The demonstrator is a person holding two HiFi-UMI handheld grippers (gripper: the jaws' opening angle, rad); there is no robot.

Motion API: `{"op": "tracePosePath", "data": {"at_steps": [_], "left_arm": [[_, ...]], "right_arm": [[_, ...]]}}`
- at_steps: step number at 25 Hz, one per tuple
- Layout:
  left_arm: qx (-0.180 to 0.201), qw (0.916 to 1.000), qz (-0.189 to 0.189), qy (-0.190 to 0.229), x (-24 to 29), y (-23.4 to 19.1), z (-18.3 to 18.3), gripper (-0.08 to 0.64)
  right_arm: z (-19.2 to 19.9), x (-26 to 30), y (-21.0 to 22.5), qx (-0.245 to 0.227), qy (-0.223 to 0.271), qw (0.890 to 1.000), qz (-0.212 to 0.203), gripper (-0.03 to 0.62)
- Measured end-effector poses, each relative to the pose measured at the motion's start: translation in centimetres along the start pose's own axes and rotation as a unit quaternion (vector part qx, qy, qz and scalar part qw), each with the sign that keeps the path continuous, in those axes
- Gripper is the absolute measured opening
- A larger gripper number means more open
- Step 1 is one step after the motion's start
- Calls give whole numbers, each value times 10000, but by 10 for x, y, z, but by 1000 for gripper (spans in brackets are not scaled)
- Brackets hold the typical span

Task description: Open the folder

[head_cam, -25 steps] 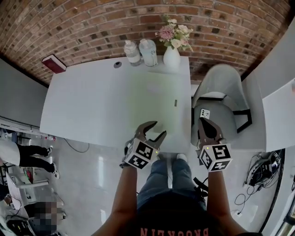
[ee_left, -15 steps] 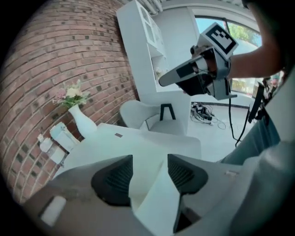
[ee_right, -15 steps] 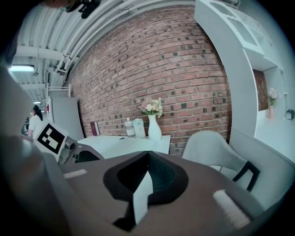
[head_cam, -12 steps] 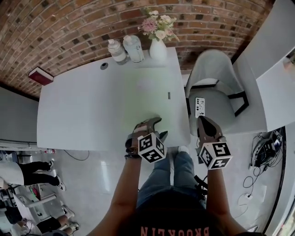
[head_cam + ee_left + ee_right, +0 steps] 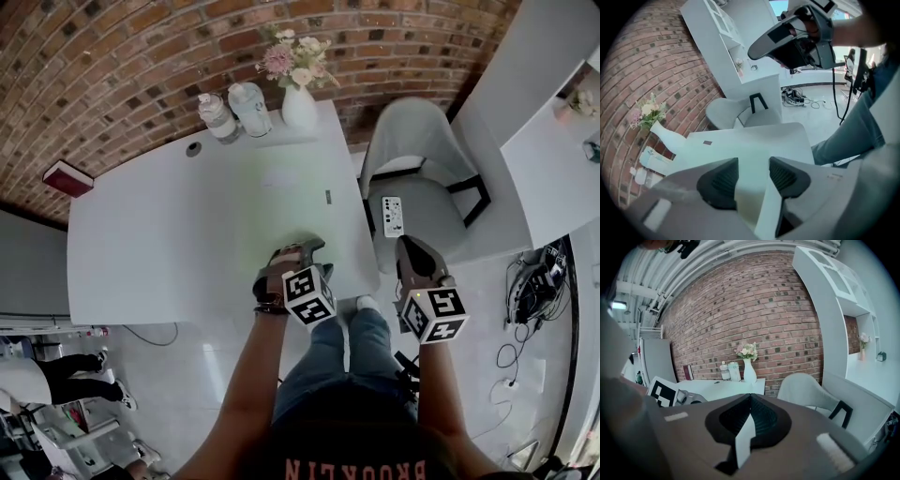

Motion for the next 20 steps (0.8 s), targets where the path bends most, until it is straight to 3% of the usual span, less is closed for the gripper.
{"op": "tracePosePath", "data": {"at_steps": [5,9,13,20], "left_arm": [[44,9993,325,192,-8,1,-6,159],[-182,9979,427,460,-15,0,-9,129],[-668,9934,399,845,-24,-5,-10,108],[-1578,9763,332,1447,-40,-16,-12,69]], "right_arm": [[-3,3,-8,-57,22,9999,-91,2],[-5,7,-16,-98,35,9997,-203,2],[-7,10,-23,-133,51,9994,-300,2],[-3,7,-31,-122,4,9994,-311,2]]}}
Point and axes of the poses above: the fingertips, and each gripper's own axes: x forward along the fingers, y to its right, z out of its underside, the point moved 2 cm from there along -x, backward along the fingers, and after that the axes turned 4 degrees about x, right-handed, at the moved point
